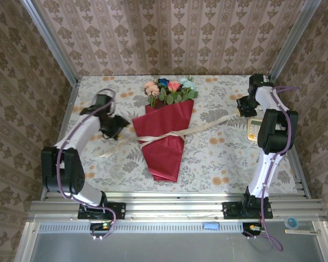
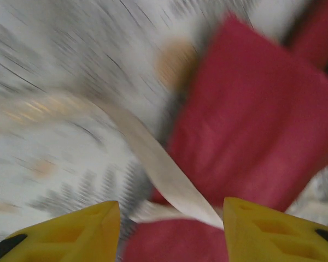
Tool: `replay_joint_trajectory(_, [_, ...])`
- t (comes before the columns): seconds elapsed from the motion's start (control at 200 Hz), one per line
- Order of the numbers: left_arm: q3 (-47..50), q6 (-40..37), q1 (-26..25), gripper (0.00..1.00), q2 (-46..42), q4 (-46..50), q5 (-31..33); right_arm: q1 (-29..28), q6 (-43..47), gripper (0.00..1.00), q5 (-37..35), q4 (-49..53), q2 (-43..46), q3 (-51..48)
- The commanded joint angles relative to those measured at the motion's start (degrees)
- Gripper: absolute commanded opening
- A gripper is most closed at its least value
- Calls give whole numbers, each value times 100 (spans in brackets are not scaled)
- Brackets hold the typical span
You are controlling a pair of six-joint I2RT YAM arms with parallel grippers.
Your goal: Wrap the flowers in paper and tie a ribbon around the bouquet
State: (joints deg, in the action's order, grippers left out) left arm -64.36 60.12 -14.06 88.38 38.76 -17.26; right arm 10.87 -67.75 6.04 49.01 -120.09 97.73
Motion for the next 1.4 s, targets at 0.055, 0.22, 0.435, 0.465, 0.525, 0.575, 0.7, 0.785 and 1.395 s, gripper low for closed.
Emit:
replay_joint_trajectory(0.055, [21,1149,-635,52,518,-438,-21,-27,33,0,24,80,3,-67])
replay_joint_trajectory(0.22, [-777,985,-998,52,1252,-25,153,-24,26,0,64,56,3,-87])
replay_joint_trajectory(0.435, [-798,1054,-1099,52,1583,-86,39,-16,64,0,64,52,12,-92])
replay_joint_trajectory(0.465, [-802,1074,-1109,52,1609,-96,7,-15,62,0,69,48,16,-105])
replay_joint_trajectory(0.525, [-844,1081,-1120,51,1647,-12,-41,-17,59,0,72,39,9,-112])
replay_joint_trajectory(0.575, [-917,1031,-1127,51,1603,163,54,-15,50,0,81,22,9,-112])
replay_joint_trajectory(0.7, [-866,1043,-1154,53,1241,468,470,-30,36,0,88,8,-14,-108])
replay_joint_trajectory(0.785, [-672,1232,-1154,53,1058,512,502,-26,34,0,86,-2,-13,-105])
replay_joint_trajectory(1.395, [-592,2058,-1006,43,1747,-525,172,-40,49,0,125,-154,119,-419])
